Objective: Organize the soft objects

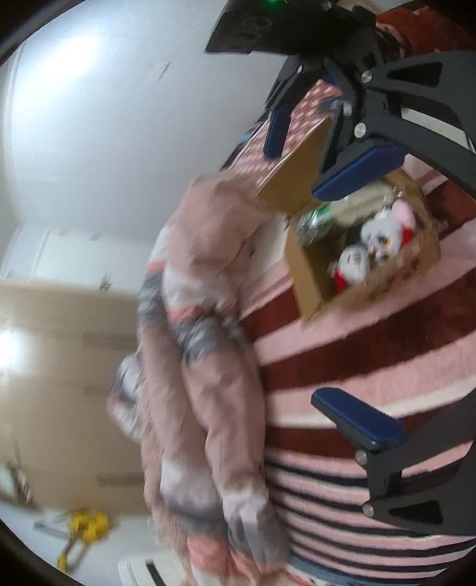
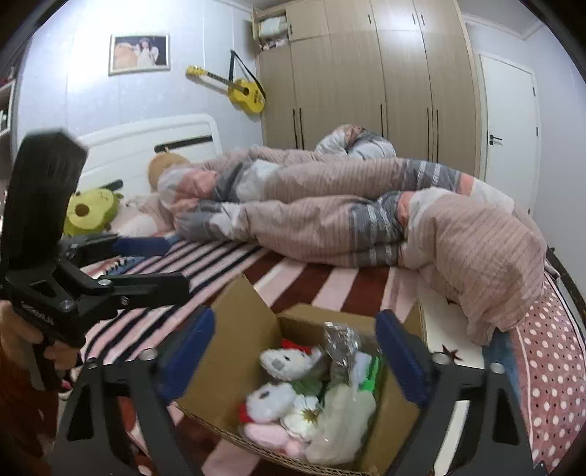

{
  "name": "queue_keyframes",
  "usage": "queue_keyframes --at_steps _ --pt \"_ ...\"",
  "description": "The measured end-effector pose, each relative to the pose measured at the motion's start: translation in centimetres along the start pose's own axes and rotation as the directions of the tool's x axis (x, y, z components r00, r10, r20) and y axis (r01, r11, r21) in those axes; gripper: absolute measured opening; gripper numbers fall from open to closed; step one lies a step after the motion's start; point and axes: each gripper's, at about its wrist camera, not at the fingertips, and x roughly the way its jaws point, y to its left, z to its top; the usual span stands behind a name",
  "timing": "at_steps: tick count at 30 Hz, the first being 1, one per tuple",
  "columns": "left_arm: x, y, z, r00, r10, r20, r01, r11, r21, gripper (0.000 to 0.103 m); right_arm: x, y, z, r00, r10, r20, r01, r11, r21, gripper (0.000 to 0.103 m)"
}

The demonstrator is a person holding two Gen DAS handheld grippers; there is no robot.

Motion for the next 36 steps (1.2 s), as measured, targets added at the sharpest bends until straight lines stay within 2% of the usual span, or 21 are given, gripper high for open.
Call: queue_keyframes --at_steps 3,5,10,13,21,36 --pt "-1.8 1.7 -0.6 0.993 0.109 0.042 -0.107 0.993 -0.050 0.102 -0.8 0.2 0.5 0.997 0.058 0.048 -0.059 0.998 0.020 0.103" --pt "-2.8 2.7 -1.1 0.985 0.162 0.052 -0.158 0.984 -0.081 0.102 -1.2 0.5 0.8 0.994 0.083 0.076 -0.085 0.996 0.023 0.103" --pt "-5.3 4.6 -1.9 0.952 0.294 0.089 -0.284 0.952 -0.110 0.102 -1.5 2.1 0.8 0.987 0.074 0.139 -0.071 0.997 -0.029 0.103" --pt "-6.8 5.2 -2.2 0.928 0.354 0.115 -0.342 0.933 -0.114 0.102 -1.0 2.9 0.8 0.989 0.059 0.137 -0.056 0.998 -0.027 0.103" --pt "-8.0 5.7 -2.4 0.902 0.410 0.139 -0.397 0.911 -0.111 0.102 -0.2 3.3 0.4 0.986 0.093 0.137 -0.095 0.995 0.003 0.103" --pt "-8.6 6.1 -2.3 0.896 0.416 0.151 -0.398 0.907 -0.138 0.102 0.0 4.4 0.7 0.986 0.094 0.137 -0.092 0.996 -0.021 0.103"
